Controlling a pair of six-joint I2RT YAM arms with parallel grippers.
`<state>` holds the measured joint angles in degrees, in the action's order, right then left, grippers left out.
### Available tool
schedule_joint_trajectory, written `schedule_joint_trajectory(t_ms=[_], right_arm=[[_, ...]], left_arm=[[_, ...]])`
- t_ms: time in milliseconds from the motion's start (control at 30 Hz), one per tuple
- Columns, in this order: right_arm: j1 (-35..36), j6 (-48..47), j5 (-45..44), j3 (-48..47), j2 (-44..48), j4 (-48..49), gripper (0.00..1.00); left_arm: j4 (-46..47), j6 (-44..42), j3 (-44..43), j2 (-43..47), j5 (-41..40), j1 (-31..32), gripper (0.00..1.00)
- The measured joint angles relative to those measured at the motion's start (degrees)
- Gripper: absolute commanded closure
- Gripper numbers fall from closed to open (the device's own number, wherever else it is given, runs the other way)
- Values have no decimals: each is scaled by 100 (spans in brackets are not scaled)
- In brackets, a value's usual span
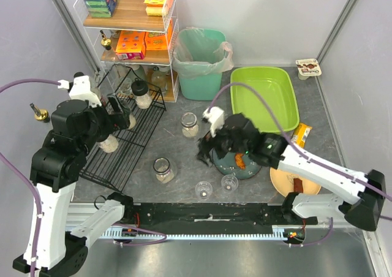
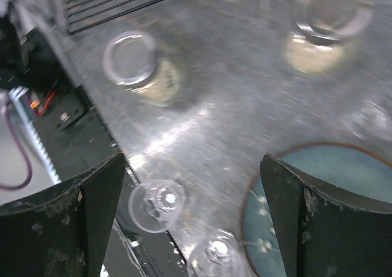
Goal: Clear the kitchen counter
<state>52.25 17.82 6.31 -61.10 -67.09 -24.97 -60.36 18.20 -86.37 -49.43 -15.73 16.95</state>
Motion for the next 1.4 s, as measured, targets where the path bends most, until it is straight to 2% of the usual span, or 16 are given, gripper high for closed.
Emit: schedule_joint_trajectory(t_ms=[167,300,533,733,967,1133,1333,1400], right_arm=[[1377,-522,-282,155,-638,813,2],[1987,-772,-662,321,-1231,1515,2],[2124,-848,-1207,459,-2127,2780,2],[2218,-1080,-1410,42,-2975,3064,2],[2227,-1200,-1797,-282,-3338,3204,3],[2216,-931,-2166,-551,-3735,3320,17],[2221,-142,-2704,-909,-4094,3342,52],[2221,262,-2988,-962,-4116,3252,58]], left_arm=[[114,-160,-22,11,920,0,8],[219,-199,17,103,1419,0,8],[214,-199,46,229,1915,0,8],[168,-188,186,297,2081,0,8],[37,-168,256,481,2079,0,8],[35,-155,291,566,2076,0,8],[31,-155,407,662,2083,0,8],[39,-157,437,706,2085,0,8]])
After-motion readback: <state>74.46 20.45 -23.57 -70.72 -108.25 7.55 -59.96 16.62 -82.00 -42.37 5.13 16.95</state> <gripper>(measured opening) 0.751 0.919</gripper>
